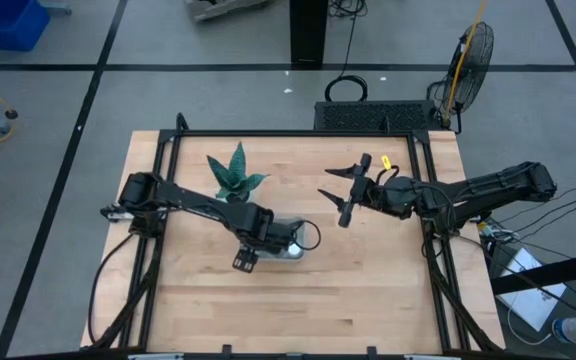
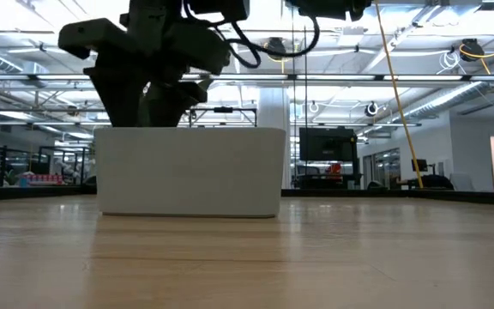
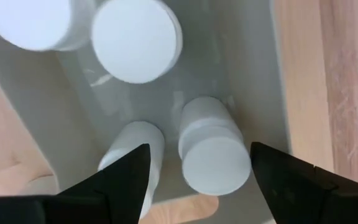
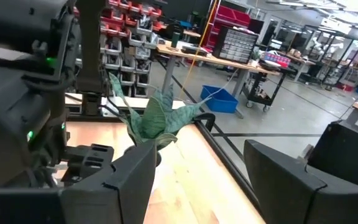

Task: Pick and place pill bottles into a basket
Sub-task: Put the white pill bottle into the gray bin, then return to Home Position

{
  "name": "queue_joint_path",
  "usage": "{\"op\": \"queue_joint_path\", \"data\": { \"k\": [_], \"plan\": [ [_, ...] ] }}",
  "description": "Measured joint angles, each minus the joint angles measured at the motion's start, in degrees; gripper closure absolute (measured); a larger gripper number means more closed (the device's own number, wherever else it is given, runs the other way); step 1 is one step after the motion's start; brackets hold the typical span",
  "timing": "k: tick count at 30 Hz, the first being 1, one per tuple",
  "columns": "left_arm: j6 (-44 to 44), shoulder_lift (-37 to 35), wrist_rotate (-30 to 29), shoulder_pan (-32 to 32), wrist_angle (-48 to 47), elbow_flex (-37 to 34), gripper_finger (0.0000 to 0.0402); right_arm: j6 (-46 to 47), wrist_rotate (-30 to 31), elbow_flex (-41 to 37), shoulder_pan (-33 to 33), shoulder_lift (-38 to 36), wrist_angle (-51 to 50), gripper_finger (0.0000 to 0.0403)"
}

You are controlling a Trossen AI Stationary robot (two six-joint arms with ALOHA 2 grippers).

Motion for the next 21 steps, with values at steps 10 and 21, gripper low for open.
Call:
{"op": "queue_joint_path", "data": {
  "k": [10, 21],
  "plan": [
    [-1.1, -3.1, -0.4, -0.3, -1.5, 6.3, 0.0117, -0.5, 0.1, 0.0, 0.0, 0.0, 0.5, 0.0167],
    [-5.0, -15.4, -12.5, -1.1, -4.5, 17.2, 0.0117, -2.8, -0.1, 0.0, 0.1, -1.4, 3.5, 0.0167]
  ]
}}
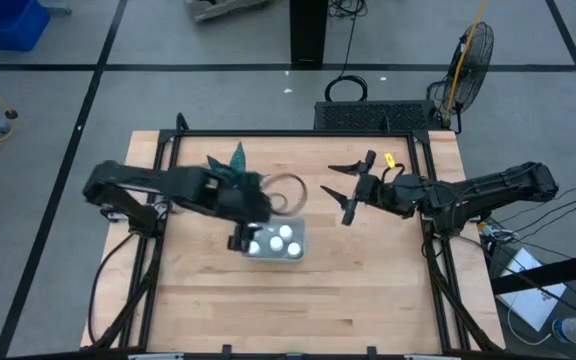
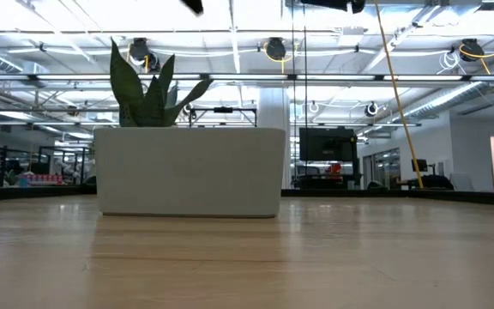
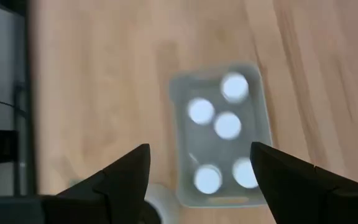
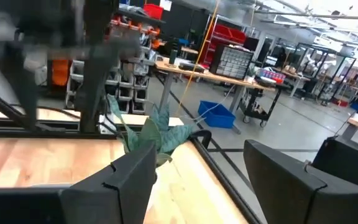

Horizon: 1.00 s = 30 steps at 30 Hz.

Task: Pick and place pill bottles into a basket
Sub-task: Return to Home Position

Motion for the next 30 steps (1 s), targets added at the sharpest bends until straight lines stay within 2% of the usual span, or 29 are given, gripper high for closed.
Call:
{"op": "queue_joint_path", "data": {
  "k": [4, 8, 13, 21, 26, 30],
  "plan": [
    [-2.5, -7.2, -4.9, -1.5, 0.7, 1.0, 0.0117, -0.4, 0.0, 0.0, 1.3, -3.6, -0.8, 0.0167],
    [-3.9, -15.4, -9.0, -3.6, 1.5, -1.1, 0.0117, -0.9, 0.6, 0.0, 3.4, -9.5, -3.9, 0.0167],
    [-8.1, -24.7, -14.6, -6.9, 2.9, -6.8, 0.0117, -2.4, 6.7, 0.0, 6.7, -17.8, -10.4, 0.0167],
    [-13.7, -38.5, -23.6, -10.5, 3.3, -21.9, 0.0117, -3.1, 8.9, 0.0, 10.1, -28.7, -20.0, 0.0167],
    [-19.3, -47.6, -27.4, -12.2, 6.5, -34.7, 0.0117, -0.1, 8.9, 0.0, 10.6, -33.6, -26.9, 0.0167],
    [-21.1, -54.9, -30.3, -13.3, 11.8, -44.9, 0.0117, 0.7, 7.5, -2.0, 10.6, -37.2, -27.2, 0.0167]
  ]
}}
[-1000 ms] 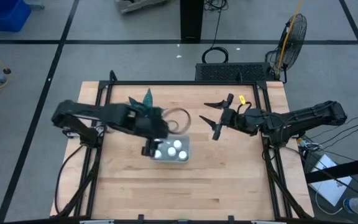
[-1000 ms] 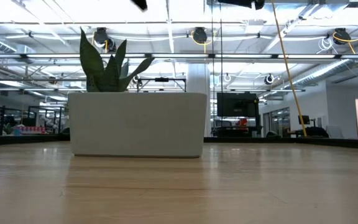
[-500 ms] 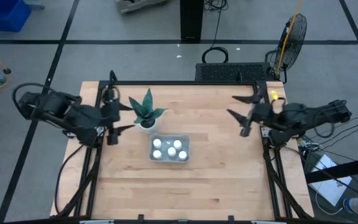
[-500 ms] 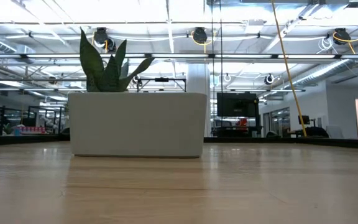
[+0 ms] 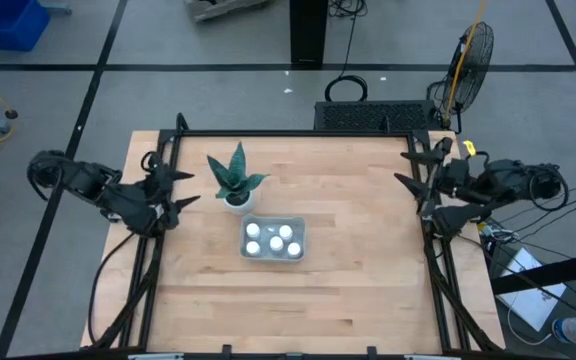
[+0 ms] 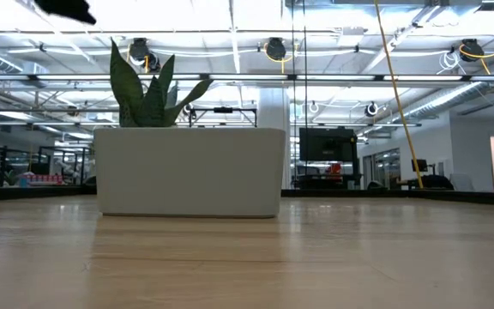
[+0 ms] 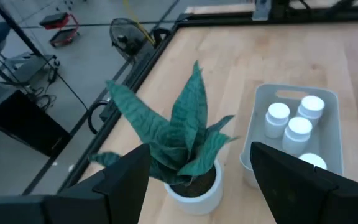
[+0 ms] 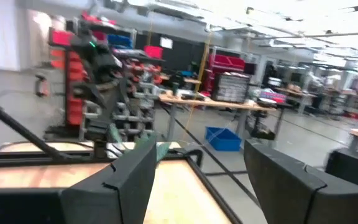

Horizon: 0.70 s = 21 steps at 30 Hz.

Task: Pick and place pill bottles into a basket
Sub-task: Return to Home Position

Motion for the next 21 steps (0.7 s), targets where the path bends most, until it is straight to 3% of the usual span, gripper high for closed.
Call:
{"op": "queue_joint_path", "data": {
  "k": [9, 16, 21],
  "plan": [
    [-2.5, -12.5, -1.7, -0.7, 8.8, -16.0, 0.0117, -0.9, -7.6, -11.8, 0.0, -12.6, 8.4, 0.0167],
    [-3.3, -19.3, -2.8, -0.7, 14.7, -21.3, 0.0117, -1.3, -7.5, -20.0, 0.0, -25.2, 12.7, 0.0167],
    [-3.0, -21.6, -2.5, -0.7, 19.9, -23.3, 0.0117, -0.4, -4.2, -21.5, -0.1, -24.4, 11.6, 0.0167]
  ]
}}
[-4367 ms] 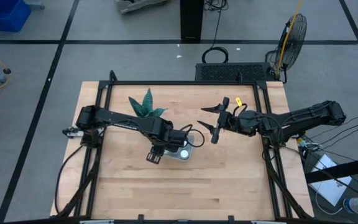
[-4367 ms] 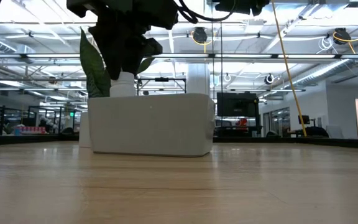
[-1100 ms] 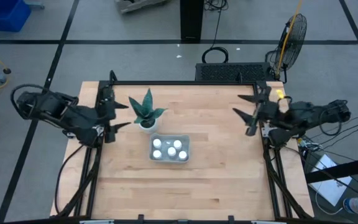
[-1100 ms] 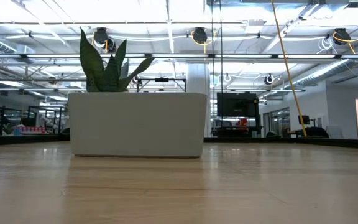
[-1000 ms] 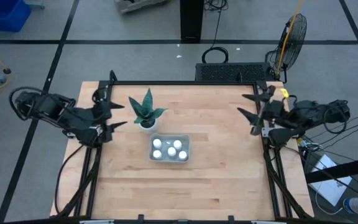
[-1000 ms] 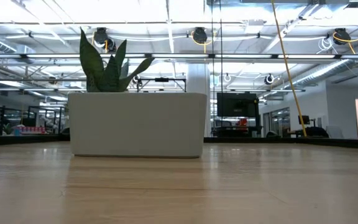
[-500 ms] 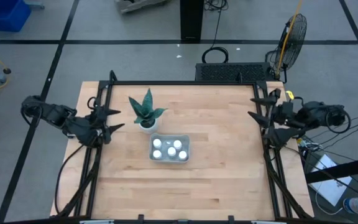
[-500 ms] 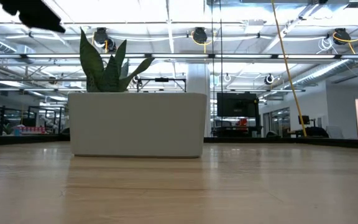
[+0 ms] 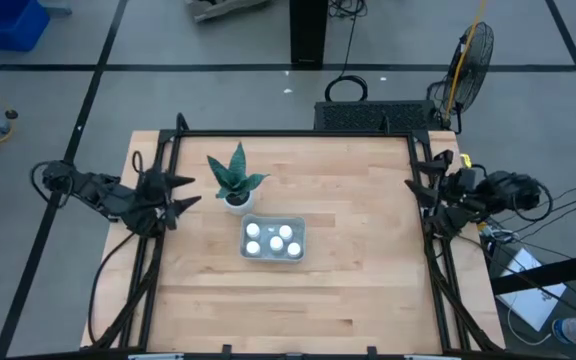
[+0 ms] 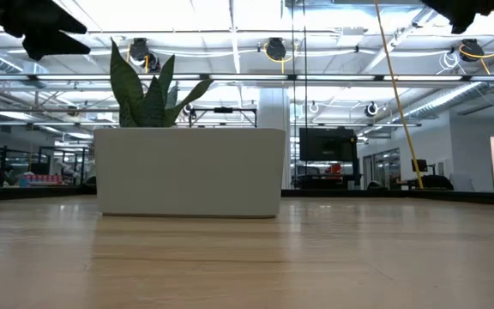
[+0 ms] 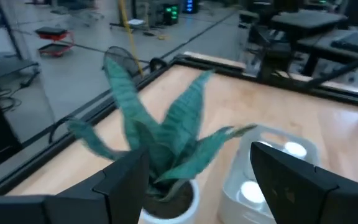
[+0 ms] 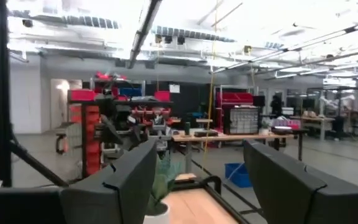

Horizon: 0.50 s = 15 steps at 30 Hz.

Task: Pick and place pill bottles into a basket
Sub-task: Return to Home Position

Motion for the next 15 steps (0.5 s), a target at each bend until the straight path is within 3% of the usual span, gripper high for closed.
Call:
{"op": "queue_joint_path", "data": {
  "k": [7, 15],
  "plan": [
    [5.0, -0.3, 5.5, 0.0, 8.7, -8.9, 0.0117, -0.1, 1.3, -2.8, 0.0, -0.8, -2.6, 0.0167],
    [8.7, -1.2, 15.6, 0.0, 18.8, -16.7, 0.0117, 4.1, -2.2, -2.9, 0.0, -0.7, -9.4, 0.0167]
  ]
}}
